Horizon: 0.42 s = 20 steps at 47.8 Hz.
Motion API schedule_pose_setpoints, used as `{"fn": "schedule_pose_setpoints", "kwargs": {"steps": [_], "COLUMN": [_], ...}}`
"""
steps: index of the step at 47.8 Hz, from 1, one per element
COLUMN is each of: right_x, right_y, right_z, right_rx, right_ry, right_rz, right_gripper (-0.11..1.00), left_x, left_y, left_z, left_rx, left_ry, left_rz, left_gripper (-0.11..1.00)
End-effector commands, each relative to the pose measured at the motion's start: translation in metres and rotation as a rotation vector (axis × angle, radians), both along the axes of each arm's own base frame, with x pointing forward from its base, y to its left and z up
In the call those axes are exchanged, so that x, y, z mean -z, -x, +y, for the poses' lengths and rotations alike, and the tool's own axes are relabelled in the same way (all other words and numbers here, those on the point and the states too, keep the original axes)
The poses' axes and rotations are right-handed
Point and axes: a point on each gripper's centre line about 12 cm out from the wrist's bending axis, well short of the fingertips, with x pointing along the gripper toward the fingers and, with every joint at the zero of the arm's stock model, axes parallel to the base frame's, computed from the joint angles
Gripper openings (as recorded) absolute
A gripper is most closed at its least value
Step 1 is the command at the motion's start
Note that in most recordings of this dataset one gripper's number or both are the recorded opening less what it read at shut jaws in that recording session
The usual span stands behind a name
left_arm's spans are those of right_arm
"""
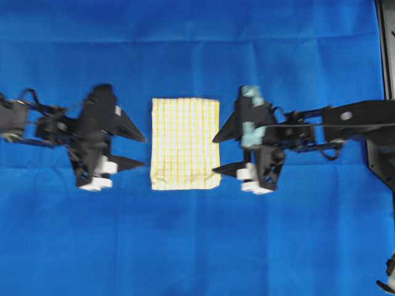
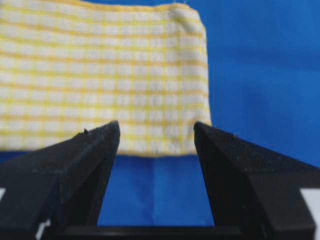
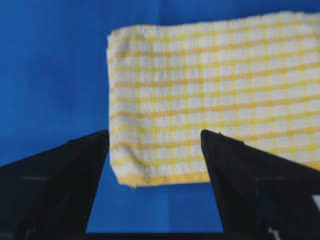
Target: Fold the yellow towel.
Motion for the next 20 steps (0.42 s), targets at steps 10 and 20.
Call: {"fn": "schedule_pose_setpoints", "kwargs": {"steps": [10,20], "right_x": [-0.033,-0.048], "right_y": [0.046,0.086], "right_z": [-0.012,-0.016], "right_rx": [0.005,0.000], "right_ry": [0.033,0.056], "right_rz": [-0.117,-0.207], "right_gripper": [0.74,0.74], "left_x": [-0.029,-0.046], "left_y": [0.046,0.082], "left_z": [0.011,0.013], "left_rx": [-0.026,-0.027], "left_ry": [0.003,0.007], "left_rz": [-0.143,-0.281], "left_gripper": [0.54,0.54]}}
